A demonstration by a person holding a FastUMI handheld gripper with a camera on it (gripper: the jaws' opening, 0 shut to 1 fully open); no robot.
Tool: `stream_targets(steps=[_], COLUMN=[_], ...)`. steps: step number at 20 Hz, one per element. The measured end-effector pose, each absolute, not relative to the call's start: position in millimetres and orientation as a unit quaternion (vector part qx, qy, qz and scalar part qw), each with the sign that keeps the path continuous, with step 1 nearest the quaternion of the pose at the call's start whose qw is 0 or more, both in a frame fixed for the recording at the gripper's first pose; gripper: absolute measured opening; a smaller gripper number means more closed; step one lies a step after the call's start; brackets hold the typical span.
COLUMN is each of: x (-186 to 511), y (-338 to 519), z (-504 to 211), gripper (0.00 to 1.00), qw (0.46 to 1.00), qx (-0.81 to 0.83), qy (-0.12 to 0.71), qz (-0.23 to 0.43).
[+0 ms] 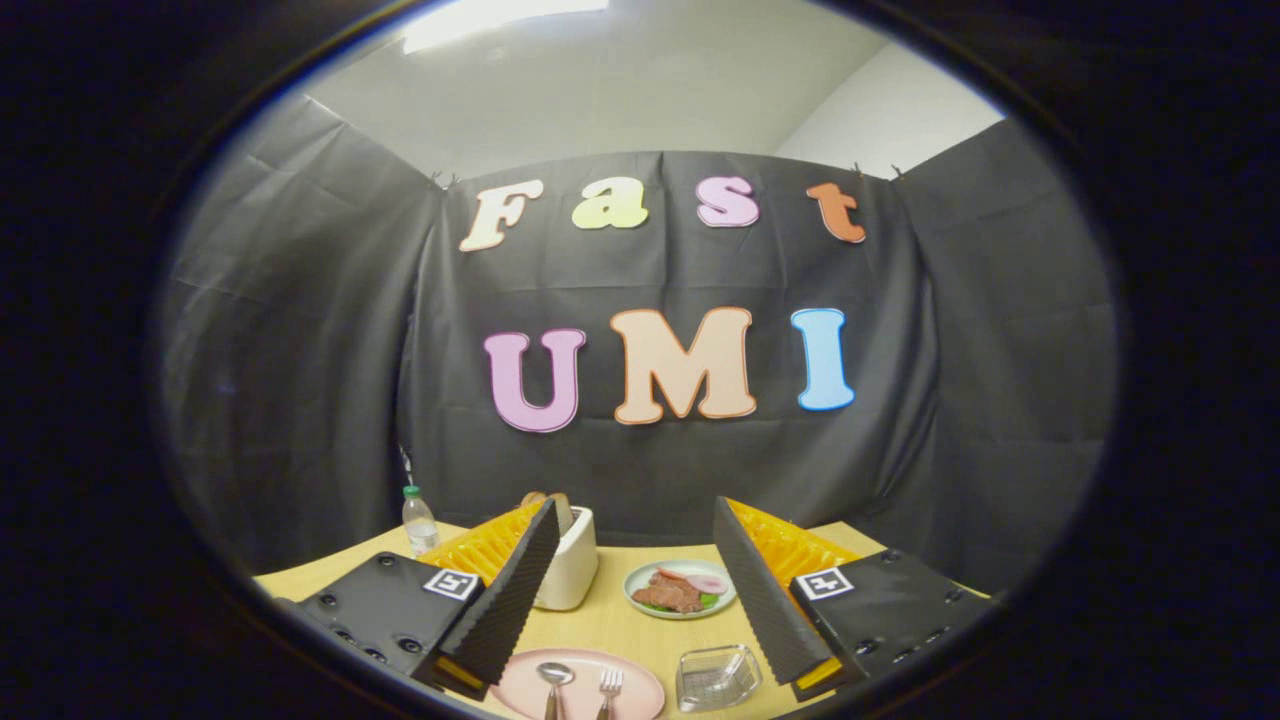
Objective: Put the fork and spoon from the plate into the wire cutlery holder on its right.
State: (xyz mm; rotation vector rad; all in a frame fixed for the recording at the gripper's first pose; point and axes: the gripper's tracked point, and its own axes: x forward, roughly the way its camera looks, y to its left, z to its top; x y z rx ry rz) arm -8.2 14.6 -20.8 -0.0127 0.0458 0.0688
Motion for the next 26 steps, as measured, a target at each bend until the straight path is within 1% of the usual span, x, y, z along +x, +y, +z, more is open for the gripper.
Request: stream_targets(steps=[6,11,26], x=[-10,-14,-35], y=[22,28,38], z=[-46,-80,-212], gripper=[0.99,0.99,0.99], qw=[0.997,0.992,0.958], qx=[-0.029,-0.044,-0.050], qy=[0.051,0.093,0.258], qz=[0.055,0.073,0.111])
